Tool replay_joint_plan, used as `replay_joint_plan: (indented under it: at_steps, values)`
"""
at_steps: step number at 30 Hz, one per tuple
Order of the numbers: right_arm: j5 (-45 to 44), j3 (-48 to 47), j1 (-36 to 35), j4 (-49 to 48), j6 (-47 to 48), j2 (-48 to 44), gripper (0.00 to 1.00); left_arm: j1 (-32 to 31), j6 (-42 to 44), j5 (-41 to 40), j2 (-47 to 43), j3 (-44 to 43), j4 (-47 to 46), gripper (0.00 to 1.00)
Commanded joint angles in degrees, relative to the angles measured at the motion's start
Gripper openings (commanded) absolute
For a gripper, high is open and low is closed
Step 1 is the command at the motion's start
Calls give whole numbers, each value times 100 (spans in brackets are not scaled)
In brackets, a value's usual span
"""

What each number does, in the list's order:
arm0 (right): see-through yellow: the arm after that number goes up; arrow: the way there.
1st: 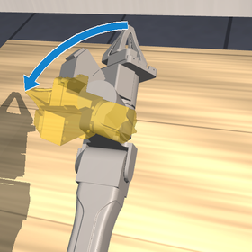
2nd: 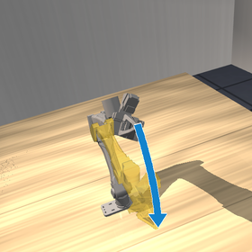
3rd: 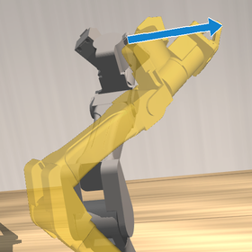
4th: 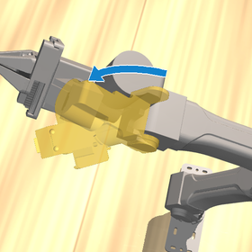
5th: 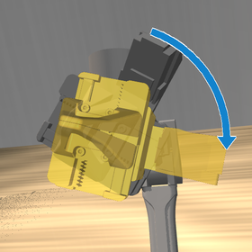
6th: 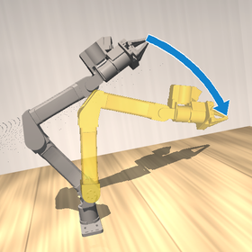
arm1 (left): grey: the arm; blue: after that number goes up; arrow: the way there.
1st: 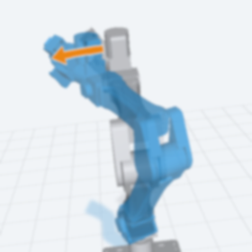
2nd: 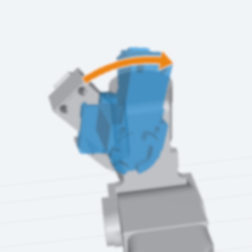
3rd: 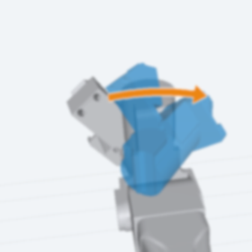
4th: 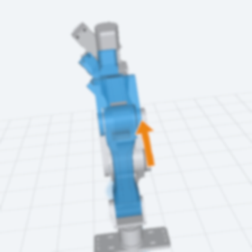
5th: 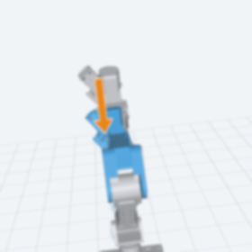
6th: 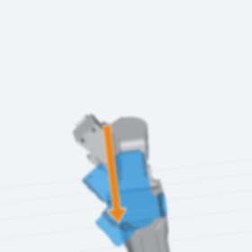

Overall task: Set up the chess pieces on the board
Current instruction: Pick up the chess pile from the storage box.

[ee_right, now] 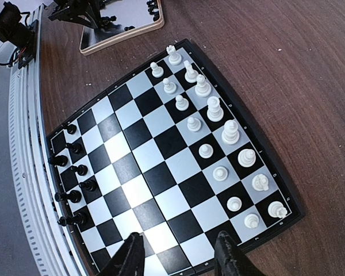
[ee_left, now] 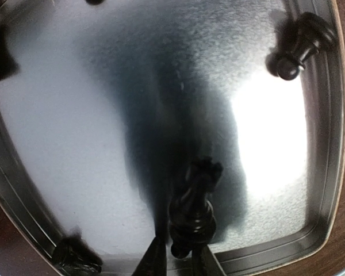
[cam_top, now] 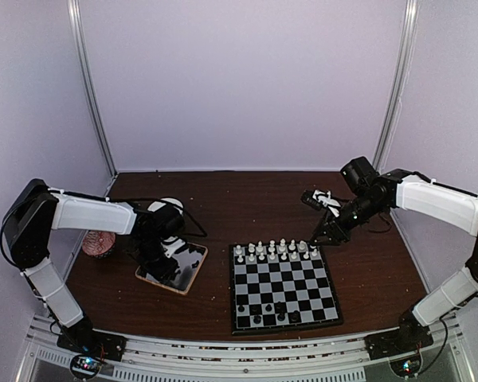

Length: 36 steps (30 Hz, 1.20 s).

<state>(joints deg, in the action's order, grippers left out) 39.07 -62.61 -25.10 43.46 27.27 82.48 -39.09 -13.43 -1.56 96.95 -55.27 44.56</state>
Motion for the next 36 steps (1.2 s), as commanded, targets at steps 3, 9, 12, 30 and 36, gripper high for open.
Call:
replay_joint_plan:
  at_steps: [3,9,12,30,36]
  values:
    - [140,-63,23,36,43,40,43,-95,96,-68,74,22,-297,13]
    - [205,-80,28,-12,-82,40,42,-129,198,-262,181,-107,-462,6]
    - [215,-114,27,-26,-152,41,42,-149,201,-439,26,-107,-471,2]
    - [1788,-1897,-525,846,-1134,1529,43,-1398,492,799,-1316,-417,-2377,0]
    - [2104,-2254,-977,620,-1665,1817,44,-1566,-394,1903,-934,-621,-3807,0]
